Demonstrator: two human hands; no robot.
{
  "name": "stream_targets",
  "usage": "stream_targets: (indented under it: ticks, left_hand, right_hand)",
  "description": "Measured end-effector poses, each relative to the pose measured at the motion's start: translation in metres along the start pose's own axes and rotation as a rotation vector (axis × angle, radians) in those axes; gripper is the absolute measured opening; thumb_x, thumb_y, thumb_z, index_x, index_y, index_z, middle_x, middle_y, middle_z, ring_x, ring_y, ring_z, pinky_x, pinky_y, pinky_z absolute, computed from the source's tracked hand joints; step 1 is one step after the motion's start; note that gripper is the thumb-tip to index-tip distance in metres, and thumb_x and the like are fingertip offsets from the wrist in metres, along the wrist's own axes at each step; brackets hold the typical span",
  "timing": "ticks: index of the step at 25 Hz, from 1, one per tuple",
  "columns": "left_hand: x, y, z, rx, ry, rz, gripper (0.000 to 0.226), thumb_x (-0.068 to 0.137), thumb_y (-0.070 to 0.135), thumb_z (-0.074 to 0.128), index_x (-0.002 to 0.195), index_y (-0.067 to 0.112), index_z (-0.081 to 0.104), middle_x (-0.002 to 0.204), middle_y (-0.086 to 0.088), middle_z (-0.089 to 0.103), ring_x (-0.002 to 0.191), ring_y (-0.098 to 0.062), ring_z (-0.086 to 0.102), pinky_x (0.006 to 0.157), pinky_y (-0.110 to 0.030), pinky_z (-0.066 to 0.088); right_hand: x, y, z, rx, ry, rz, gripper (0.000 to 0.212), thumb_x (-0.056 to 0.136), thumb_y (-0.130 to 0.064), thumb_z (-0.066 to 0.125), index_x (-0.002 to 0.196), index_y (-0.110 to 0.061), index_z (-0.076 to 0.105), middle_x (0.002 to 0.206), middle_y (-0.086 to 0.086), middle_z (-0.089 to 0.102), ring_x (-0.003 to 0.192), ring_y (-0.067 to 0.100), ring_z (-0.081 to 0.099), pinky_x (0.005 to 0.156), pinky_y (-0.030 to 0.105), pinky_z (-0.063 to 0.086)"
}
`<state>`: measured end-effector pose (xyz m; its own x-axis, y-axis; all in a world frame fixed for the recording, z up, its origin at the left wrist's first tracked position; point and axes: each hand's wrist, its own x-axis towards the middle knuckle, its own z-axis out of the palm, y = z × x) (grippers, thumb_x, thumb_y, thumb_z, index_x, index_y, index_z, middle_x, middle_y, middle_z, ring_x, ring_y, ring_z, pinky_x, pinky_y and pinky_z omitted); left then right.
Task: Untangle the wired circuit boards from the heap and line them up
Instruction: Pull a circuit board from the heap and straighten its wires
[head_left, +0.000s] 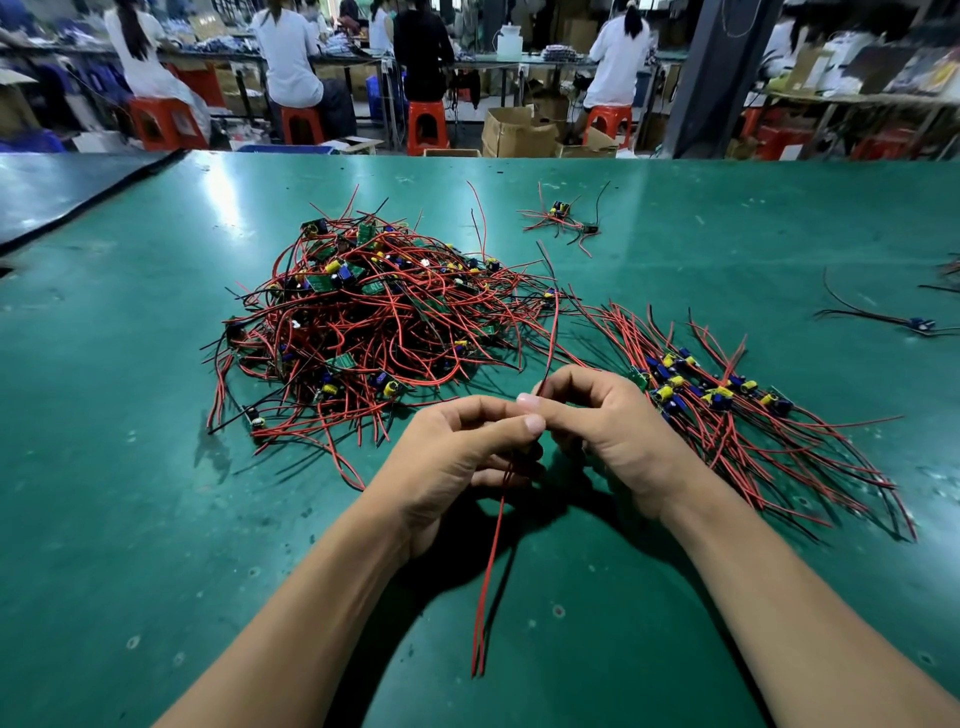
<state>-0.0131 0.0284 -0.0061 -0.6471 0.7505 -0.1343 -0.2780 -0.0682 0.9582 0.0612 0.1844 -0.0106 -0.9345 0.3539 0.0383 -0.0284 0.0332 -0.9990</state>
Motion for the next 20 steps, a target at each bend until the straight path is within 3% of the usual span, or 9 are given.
stream_targets:
  ticks: [3,6,11,14,17,20]
  left_hand:
    - [-0.0003,0.0015,0.0020,-0.008,0.005,-0.015,0.002,0.075,0.015,0.077,0.075,0.016,0.076,0.073,-0.008,0.070,0.060,-0.017,0.067,0.054,-0.023,0.054]
    - [0.0006,0.0019,0.0036,-0.013,0.042,-0.029,0.011,0.081,0.005,0.072,0.074,0.014,0.072,0.075,-0.012,0.070,0.059,-0.019,0.067,0.052,-0.023,0.054]
    - [-0.0003,0.0035,0.0051,-0.018,0.049,-0.024,0.015,0.083,0.006,0.070,0.071,0.014,0.069,0.076,-0.014,0.069,0.063,-0.022,0.069,0.055,-0.025,0.057]
    - [0.0009,0.0032,0.0042,-0.035,0.032,-0.027,0.016,0.088,0.008,0.066,0.072,0.010,0.069,0.070,-0.011,0.068,0.063,-0.019,0.068,0.056,-0.022,0.056]
    - [0.0019,0.0007,0.0039,0.001,0.034,-0.014,0.011,0.088,0.008,0.066,0.079,0.005,0.071,0.069,-0.006,0.067,0.061,-0.015,0.065,0.057,-0.022,0.056]
    - [0.0018,-0.0006,0.0062,-0.021,0.027,-0.013,0.013,0.090,0.003,0.063,0.081,0.001,0.072,0.068,-0.008,0.067,0.058,-0.013,0.063,0.053,-0.021,0.054]
  right_hand:
    - [0.0013,0.0002,-0.0028,0.100,-0.033,0.058,0.024,0.072,-0.039,0.084,0.078,-0.020,0.071,0.061,-0.003,0.048,0.050,0.007,0.037,0.045,0.020,0.027]
    - [0.0021,0.0001,-0.0073,0.105,-0.073,0.100,0.032,0.074,-0.040,0.080,0.089,-0.012,0.074,0.063,-0.004,0.053,0.053,0.008,0.038,0.049,0.021,0.027]
    - [0.0019,-0.0001,-0.0090,0.114,-0.067,0.122,0.035,0.073,-0.038,0.081,0.093,-0.010,0.073,0.063,-0.003,0.055,0.051,0.006,0.042,0.047,0.017,0.033]
    - [0.0017,0.0010,-0.0066,0.149,-0.083,0.108,0.041,0.070,-0.037,0.086,0.096,-0.008,0.073,0.085,0.016,0.052,0.069,0.025,0.040,0.061,0.028,0.030]
    - [0.0013,0.0018,-0.0043,0.140,-0.089,0.106,0.036,0.071,-0.036,0.086,0.093,-0.011,0.074,0.093,0.019,0.054,0.090,0.030,0.039,0.066,0.031,0.030]
    - [0.0011,0.0011,-0.0062,0.140,-0.158,0.130,0.026,0.077,-0.032,0.079,0.097,-0.015,0.078,0.091,0.011,0.069,0.081,0.029,0.054,0.067,0.029,0.045]
